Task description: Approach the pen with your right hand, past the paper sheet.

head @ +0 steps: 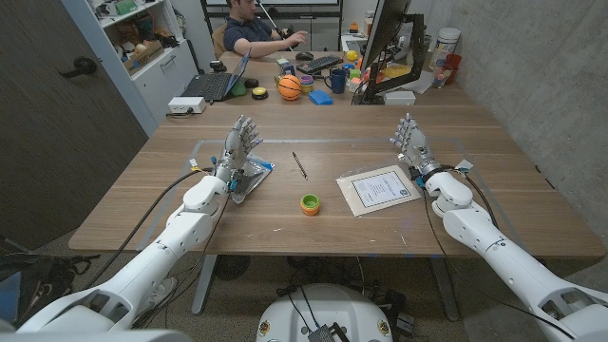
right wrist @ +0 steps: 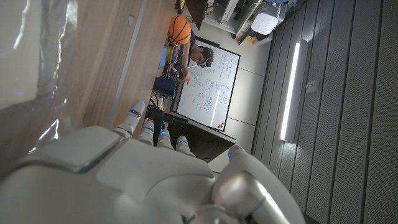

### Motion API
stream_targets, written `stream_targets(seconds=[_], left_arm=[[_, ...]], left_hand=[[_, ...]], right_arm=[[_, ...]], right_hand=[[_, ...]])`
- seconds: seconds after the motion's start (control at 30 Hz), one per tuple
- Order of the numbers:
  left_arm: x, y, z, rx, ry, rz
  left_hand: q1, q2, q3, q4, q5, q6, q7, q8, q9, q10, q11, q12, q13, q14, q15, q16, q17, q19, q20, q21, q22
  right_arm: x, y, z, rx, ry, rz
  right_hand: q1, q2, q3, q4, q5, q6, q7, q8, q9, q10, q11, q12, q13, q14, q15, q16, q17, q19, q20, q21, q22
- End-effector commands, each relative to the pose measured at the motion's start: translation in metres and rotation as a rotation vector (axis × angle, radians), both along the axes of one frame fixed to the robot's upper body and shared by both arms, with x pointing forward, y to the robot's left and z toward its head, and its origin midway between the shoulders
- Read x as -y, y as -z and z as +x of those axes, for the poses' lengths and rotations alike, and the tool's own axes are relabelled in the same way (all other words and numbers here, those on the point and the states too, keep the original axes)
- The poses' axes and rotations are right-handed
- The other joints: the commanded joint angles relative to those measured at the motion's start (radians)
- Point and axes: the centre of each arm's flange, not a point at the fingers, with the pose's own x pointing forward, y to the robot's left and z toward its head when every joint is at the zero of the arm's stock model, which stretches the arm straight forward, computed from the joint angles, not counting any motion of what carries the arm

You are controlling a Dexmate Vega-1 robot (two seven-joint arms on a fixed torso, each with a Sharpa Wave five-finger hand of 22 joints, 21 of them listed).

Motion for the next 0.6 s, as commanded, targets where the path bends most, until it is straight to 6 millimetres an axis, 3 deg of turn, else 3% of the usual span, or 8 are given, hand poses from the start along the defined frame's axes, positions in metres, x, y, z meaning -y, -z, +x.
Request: stream_targets(seconds=[0.03,0.37,0.6], left_arm=[[-0.004,0.008,-0.008,0.01,-0.005,-0.018],[-0.002,0.01,-0.008,0.013,0.003,-0.02],[-0.001,0.011,-0.007,0.01,0.001,-0.02]], left_hand=[[0.001,0.012,0.006,-0.001,0.005,-0.001,-0.009,0.004,0.002,-0.006,0.001,0.006,0.005,-0.001,0.008,0.005,0.004,0.002,0.008,0.003,0.003],[0.001,0.012,0.004,-0.001,0.005,-0.001,-0.009,0.004,0.002,-0.006,0.0,0.005,0.005,-0.001,0.008,0.004,0.004,0.003,0.008,0.0,0.003],[0.001,0.012,0.003,-0.001,0.005,-0.001,-0.01,0.004,0.002,-0.006,0.002,0.005,0.005,-0.001,0.008,0.005,0.004,0.003,0.008,-0.002,0.004]], right_arm=[[0.003,-0.011,-0.014,0.062,-0.007,0.002],[-0.007,-0.032,-0.02,0.15,-0.004,-0.063],[-0.012,-0.052,-0.028,0.228,0.018,-0.107]], right_hand=[[0.005,0.051,0.006,0.0,0.006,-0.071,0.002,0.005,0.002,-0.024,0.005,0.004,0.006,-0.127,0.005,0.005,0.002,-0.2,0.004,0.009,0.005],[0.01,0.047,0.004,-0.004,0.006,-0.065,0.002,0.007,0.001,-0.022,0.003,0.004,0.005,-0.124,0.003,0.003,0.001,-0.196,0.005,0.005,0.005],[0.026,0.015,-0.006,-0.022,0.004,-0.054,-0.005,0.01,0.0,-0.04,-0.015,-0.004,0.004,-0.126,-0.001,-0.004,-0.002,-0.197,0.005,-0.008,0.004]])
